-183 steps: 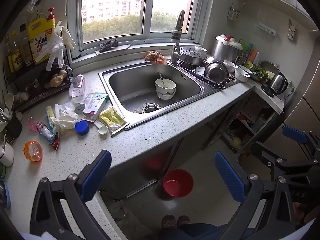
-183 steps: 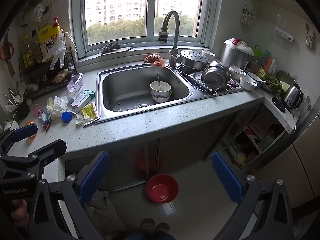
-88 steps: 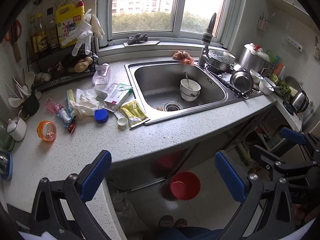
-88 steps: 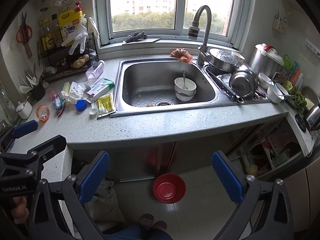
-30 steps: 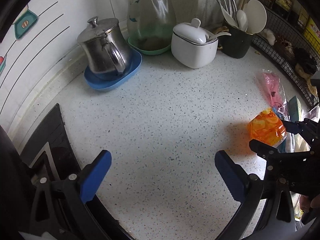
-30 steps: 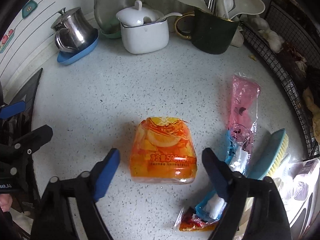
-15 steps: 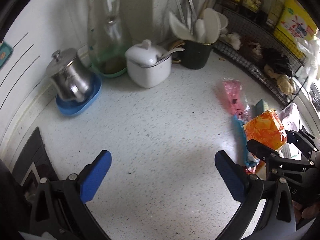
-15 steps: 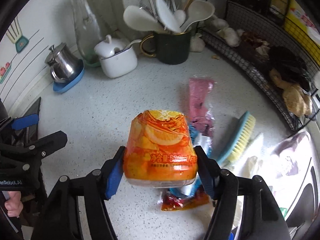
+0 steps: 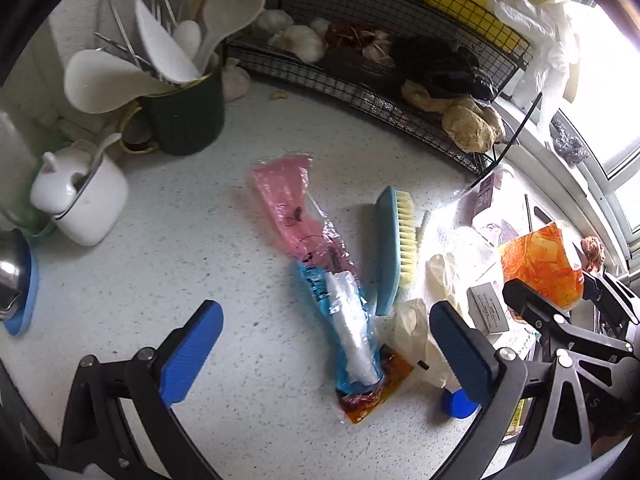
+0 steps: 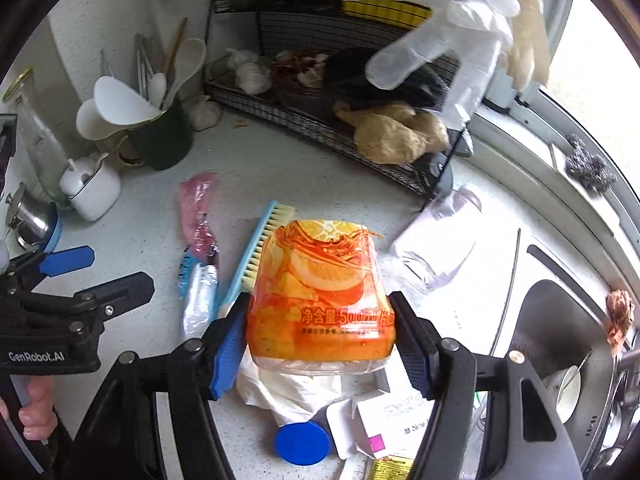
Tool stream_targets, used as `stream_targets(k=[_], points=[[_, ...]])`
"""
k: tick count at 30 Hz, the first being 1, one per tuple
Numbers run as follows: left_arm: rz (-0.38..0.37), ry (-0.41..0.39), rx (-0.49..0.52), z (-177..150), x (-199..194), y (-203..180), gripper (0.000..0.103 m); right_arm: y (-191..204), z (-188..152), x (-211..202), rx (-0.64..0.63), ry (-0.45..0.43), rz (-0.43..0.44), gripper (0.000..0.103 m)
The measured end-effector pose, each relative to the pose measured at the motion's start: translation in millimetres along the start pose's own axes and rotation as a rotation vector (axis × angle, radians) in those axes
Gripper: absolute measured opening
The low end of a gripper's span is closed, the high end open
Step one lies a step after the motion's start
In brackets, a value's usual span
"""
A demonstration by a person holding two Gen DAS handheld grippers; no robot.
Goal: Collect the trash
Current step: 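Grasp the pink-and-blue plastic wrapper with the left tool while the right tool holds the bottle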
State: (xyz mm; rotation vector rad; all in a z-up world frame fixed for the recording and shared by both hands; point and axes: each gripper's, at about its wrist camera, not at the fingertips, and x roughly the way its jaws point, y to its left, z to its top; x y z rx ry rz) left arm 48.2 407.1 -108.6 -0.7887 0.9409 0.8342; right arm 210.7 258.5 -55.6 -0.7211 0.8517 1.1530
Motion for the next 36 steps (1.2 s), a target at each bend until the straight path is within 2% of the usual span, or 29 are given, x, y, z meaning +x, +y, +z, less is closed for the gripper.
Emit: stream_targets(k=[4,9,18,21,23,25,27,28,29,32,36], points=[[0.041,0.066,0.038,1.4,29.9,-12.3,0.103,-4.9,-8.0,11.1,0.049,0.017,-0.054,0.065],[0.109,0.102,0.054,-3.0,53.4,-15.1,0.103,-14.4,-20.0,20.5,0.066,0.054,-0.063,0.065],[0.109,0.141,0.016,-3.2,70.1,-7.3,0.102,-14.6,-27.6,34.9,0.072,0.09,-0.04,0.065],[0.09,0.155,0.028,-5.7,71.7,-11.2,0.09,-16.0,-28.7,34.9,0.076,0.091,-0.037,0.065],[0.08,0.175,0.042,-8.6,74.3,-14.6,0.073,-15.4,-31.3,34.0,0.082,0.09,-0.035,0.065],[0.101,0.177,0.06,-12.7,74.8,-18.1,0.063,-16.2,-33.9,32.8,0.088,0.091,-0.033,0.065],[0.102,0.173,0.069,-15.1,71.6,-21.4,0.045,-17.4,-37.2,30.9,0.099,0.093,-0.031,0.065],[0.089,0.176,0.068,-16.7,69.9,-22.8,0.025,-17.9,-38.9,29.5,0.103,0.093,-0.031,0.065],[0.076,0.185,0.063,-19.6,69.0,-24.0,0.016,-18.2,-40.7,27.6,0.106,0.09,-0.031,0.065],[0.082,0.174,0.076,-27.2,58.8,-29.8,0.012,-18.7,-46.1,21.8,0.113,0.08,-0.028,0.065],[0.068,0.104,0.095,-37.1,27.3,-42.7,0.011,-21.7,-53.9,9.5,0.136,0.06,-0.017,0.065]])
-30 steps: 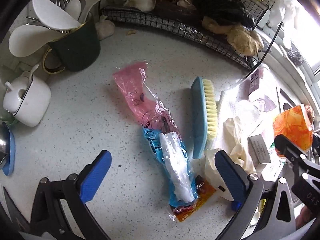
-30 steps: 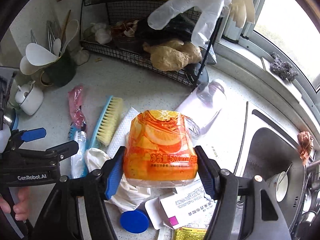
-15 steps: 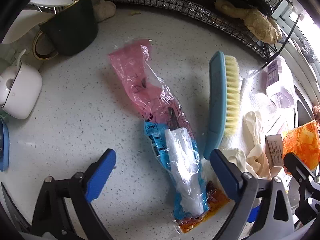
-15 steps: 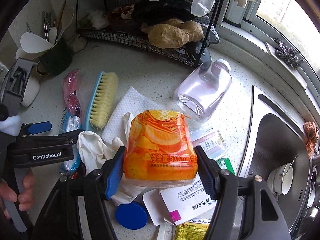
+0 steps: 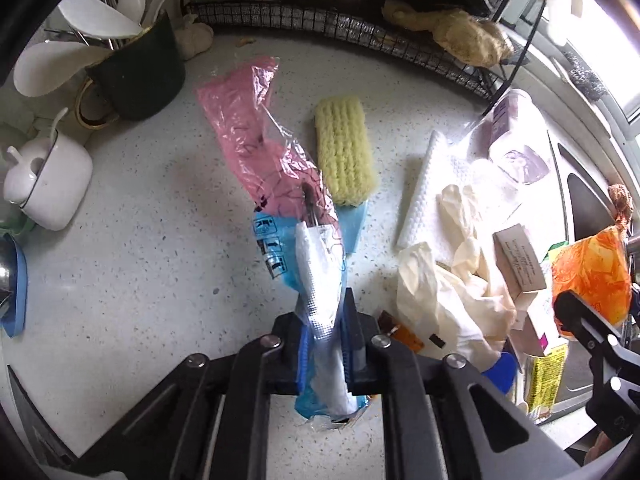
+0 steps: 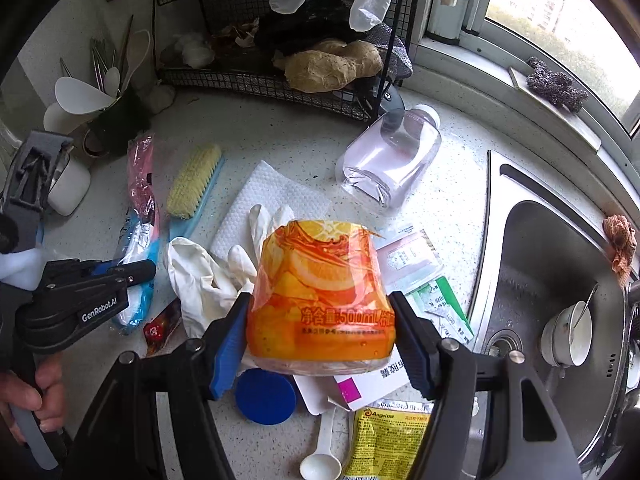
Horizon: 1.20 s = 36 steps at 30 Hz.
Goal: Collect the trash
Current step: 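Grasp the pink-and-blue plastic wrapper with the left tool while the right tool holds the bottle, then carry the wrapper and bottle down over the red bin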
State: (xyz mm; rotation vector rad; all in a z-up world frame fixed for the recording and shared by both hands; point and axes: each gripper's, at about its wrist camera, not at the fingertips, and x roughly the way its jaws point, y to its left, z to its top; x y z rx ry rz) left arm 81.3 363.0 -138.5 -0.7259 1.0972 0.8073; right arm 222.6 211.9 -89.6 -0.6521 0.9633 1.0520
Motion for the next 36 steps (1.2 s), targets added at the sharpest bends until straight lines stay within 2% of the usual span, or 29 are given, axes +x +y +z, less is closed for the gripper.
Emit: stream_targets(k=[3,8,16,22,29,36], points=[[-0.014,-0.045,0.035,-9.3,-23.1,-13.1,0.011,-4.5,-8.3,-12.3,0.017,-0.022,0.013,0.065],[-0.044,-0.075,0.089,-27.9,-50.2,-34.3,0.011,-18.7,-28.1,-35.1,0.064,-0.053,0.011,0.065],[-0.089,-0.119,0.205,-66.4,-82.1,-87.7,0.011,-55.5,-86.7,-86.4,0.146,-0.114,-0.037,0.065],[-0.128,-0.141,0.328,-132.5,-114.8,-145.7,0.011,-91.9,-160.3,-135.1,0.241,-0.152,-0.077,0.065],[-0.158,-0.158,0.527,-235.8,-146.8,-215.7,0.011,-123.8,-266.3,-183.5,0.359,-0.171,-0.136,0.065],[-0.192,-0.141,0.704,-333.3,-153.6,-269.6,0.011,-140.4,-366.0,-213.9,0.492,-0.152,-0.162,0.065]])
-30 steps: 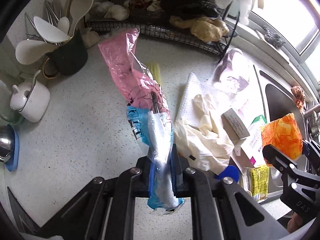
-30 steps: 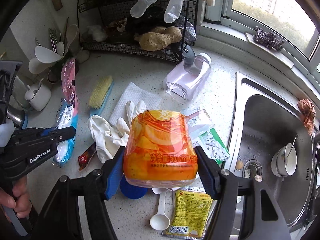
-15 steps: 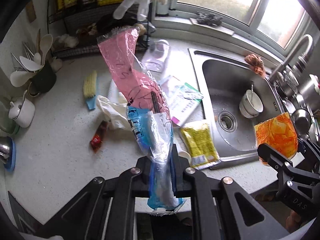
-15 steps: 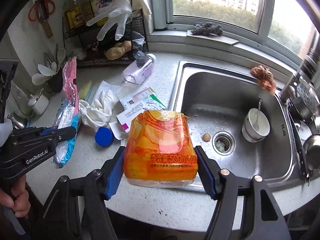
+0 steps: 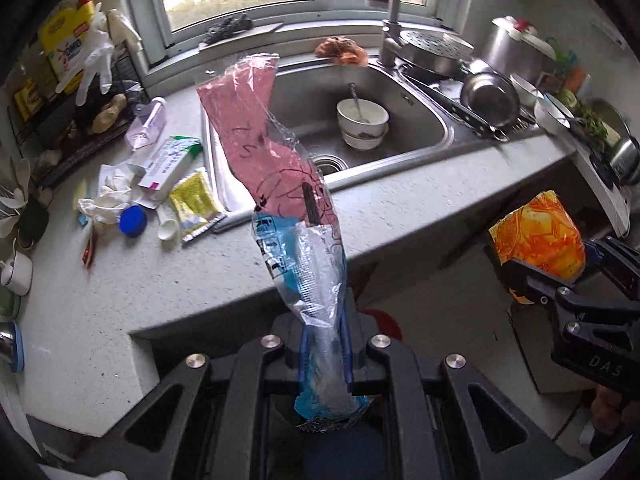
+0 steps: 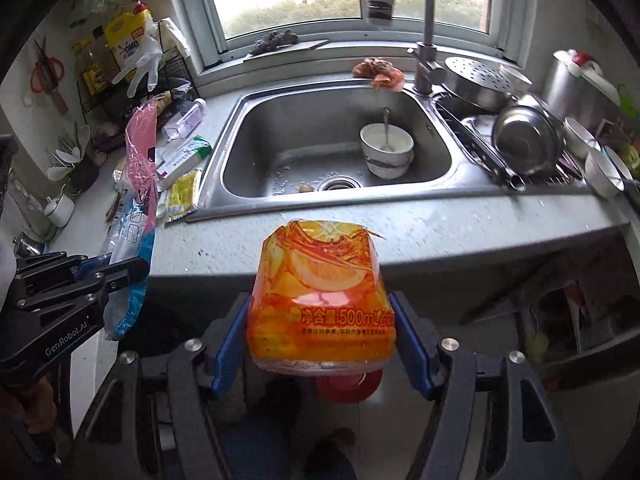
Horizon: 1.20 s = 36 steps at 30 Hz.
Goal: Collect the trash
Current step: 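Carry the wrapper and bottle down over the red bin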
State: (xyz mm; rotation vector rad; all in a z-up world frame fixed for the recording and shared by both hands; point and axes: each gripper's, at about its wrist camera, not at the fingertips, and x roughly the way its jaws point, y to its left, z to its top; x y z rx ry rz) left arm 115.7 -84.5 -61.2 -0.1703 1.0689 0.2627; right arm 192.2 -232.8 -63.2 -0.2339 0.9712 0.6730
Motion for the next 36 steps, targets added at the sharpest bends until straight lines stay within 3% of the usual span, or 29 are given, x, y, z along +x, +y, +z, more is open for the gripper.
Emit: stream_targets(k=[5,11,21,30,36], points=[[-0.057,0.081,0.086,-19.3,22.1,-50.8,0.011,-33.6,-40.2,-8.6,0.087,0.035,-0.034,0.065],[-0.148,0.209,0.204,-47.8,79.7,-93.2,0.011,-57.6,-83.3,19.7,0.183,0.099,-0.058,0.065],[-0.27,0.448,0.282,-114.4,236.2,-128.5,0.011,-96.0,-157.8,132.2,0.286,0.258,-0.09,0.065],[-0.284,0.528,0.267,-152.5,375.7,-135.7,0.011,-125.0,-211.1,251.2,0.327,0.316,-0.093,0.065],[-0.293,0.581,0.241,-167.0,442.9,-141.0,0.011,-156.6,-240.4,305.7,0.333,0.355,-0.095,0.065]])
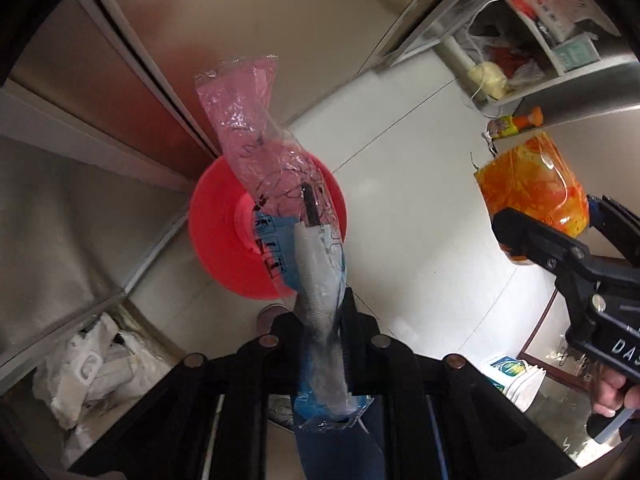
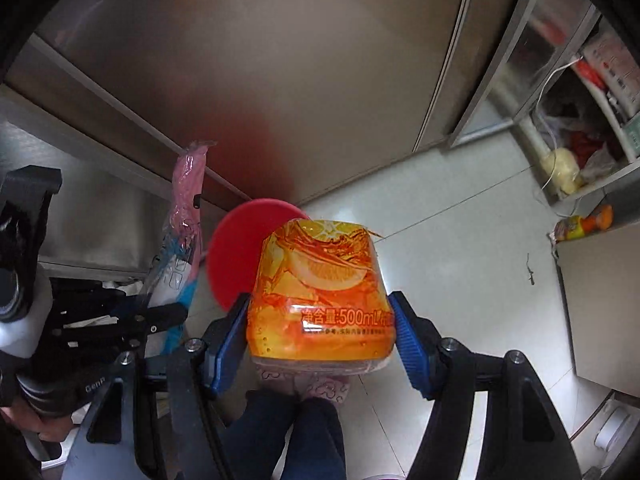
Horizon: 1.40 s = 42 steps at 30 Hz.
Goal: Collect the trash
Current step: 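Carry the wrapper and bottle down over the red bin, then open the left tool and right tool to drop both items into the bin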
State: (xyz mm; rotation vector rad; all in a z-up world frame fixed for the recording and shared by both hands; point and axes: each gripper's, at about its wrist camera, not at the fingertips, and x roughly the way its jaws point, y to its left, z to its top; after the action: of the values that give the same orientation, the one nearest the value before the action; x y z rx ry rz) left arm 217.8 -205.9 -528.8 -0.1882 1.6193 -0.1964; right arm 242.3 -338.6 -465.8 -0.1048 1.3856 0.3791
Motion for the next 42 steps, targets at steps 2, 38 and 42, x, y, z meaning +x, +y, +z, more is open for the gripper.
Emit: stream_targets(k=[2,38,42], points=[[-0.021,0.015,-0.006,2.2,12.9,4.6,0.012,-4.7,-2.3,10.2,-0.008,0.004,-0.006,0.065],[0.224,-0.191,-0.175,-43.6,19.0,108.3,0.087,70.6,6.5,83.9,-0.249,0.075,0.034,0.065],[0.237,-0.188,-0.218,-42.4,24.9,119.7,0.087,80.4,10.0,98.1,-0.27,0.086,0.031,0.065]])
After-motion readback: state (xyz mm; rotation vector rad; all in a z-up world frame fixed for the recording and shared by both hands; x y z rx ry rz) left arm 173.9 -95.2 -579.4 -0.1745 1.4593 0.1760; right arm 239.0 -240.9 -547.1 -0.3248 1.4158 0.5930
